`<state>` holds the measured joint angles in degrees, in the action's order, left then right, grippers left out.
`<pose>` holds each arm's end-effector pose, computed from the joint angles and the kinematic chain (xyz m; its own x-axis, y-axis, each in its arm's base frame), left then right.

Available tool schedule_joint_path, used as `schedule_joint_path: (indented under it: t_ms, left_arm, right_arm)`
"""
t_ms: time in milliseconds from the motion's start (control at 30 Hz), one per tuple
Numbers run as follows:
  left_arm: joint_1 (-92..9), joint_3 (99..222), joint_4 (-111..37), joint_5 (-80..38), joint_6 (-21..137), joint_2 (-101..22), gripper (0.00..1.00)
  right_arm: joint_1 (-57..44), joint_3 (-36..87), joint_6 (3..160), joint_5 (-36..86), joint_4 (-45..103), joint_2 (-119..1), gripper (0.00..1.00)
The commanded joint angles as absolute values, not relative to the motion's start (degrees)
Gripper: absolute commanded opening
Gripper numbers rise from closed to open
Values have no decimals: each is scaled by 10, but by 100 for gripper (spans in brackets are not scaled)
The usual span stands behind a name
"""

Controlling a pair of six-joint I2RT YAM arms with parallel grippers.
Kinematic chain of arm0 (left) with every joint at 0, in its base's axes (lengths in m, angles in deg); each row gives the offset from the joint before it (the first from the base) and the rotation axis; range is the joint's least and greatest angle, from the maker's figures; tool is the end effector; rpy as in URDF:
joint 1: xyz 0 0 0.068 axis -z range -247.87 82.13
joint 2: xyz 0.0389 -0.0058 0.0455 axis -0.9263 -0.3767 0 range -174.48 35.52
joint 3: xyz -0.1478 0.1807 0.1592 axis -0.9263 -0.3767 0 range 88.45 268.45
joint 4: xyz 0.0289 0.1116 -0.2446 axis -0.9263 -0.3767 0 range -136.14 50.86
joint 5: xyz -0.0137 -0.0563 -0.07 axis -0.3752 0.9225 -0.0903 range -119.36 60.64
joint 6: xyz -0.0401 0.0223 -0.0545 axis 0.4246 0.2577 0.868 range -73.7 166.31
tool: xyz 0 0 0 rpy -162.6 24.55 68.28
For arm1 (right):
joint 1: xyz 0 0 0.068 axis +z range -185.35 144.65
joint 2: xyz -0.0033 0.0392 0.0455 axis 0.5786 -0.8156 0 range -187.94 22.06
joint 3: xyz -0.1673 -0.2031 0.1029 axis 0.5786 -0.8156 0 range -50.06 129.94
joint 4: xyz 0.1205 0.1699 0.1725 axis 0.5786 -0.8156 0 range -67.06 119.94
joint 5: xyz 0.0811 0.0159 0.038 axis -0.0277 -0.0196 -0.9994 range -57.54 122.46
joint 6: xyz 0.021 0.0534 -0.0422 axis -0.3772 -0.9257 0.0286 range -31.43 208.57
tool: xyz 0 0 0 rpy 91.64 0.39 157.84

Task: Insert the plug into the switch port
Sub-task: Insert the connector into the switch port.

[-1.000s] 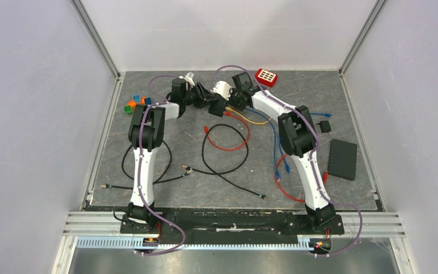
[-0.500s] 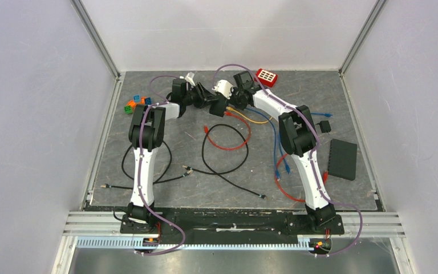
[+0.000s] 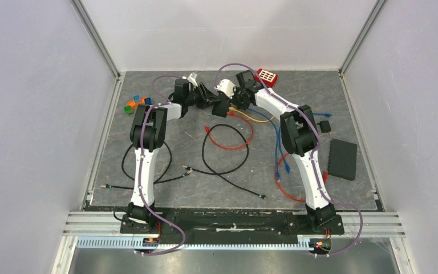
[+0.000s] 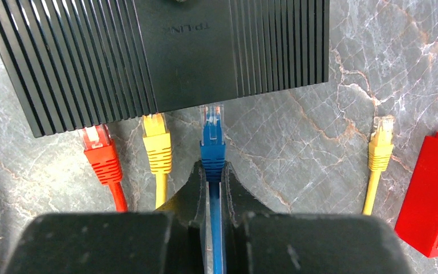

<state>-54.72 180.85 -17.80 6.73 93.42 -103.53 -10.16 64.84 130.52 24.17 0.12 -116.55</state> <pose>0.5325 -0.1600 0.0973 -0.7979 -0.4216 -0.4308 0.1732 0.5243 -0.8338 0.5043 0.2464 0.1411 -0.2077 -0.8288 -0.5196 -0.8574 0.4099 -0.3111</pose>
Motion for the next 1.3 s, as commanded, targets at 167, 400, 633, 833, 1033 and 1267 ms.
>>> schedule_joint_path:
  t_ms: [167, 400, 633, 833, 1033, 1267]
  left_arm:
    - [-515, 1794, -171, 111, 941, -1016, 47]
    - [-509, 1792, -171, 117, 941, -1012, 47]
    - [-501, 1786, -179, 121, 932, -1005, 47]
    - [-499, 1772, -182, 119, 926, -997, 46]
    - [-499, 1770, -193, 114, 914, -990, 47]
    - [-500, 1777, -214, 100, 895, -988, 49]
  right_arm:
    - [-94, 651, 1295, 213, -82, -1156, 0]
    - [-94, 651, 1287, 217, -101, -1150, 0]
    - [-94, 668, 1251, 229, -116, -1160, 0]
    - [-94, 655, 1236, 246, -116, -1153, 0]
    - [-94, 635, 1230, 253, -115, -1137, 0]
    - [-94, 627, 1233, 268, -114, -1121, 0]
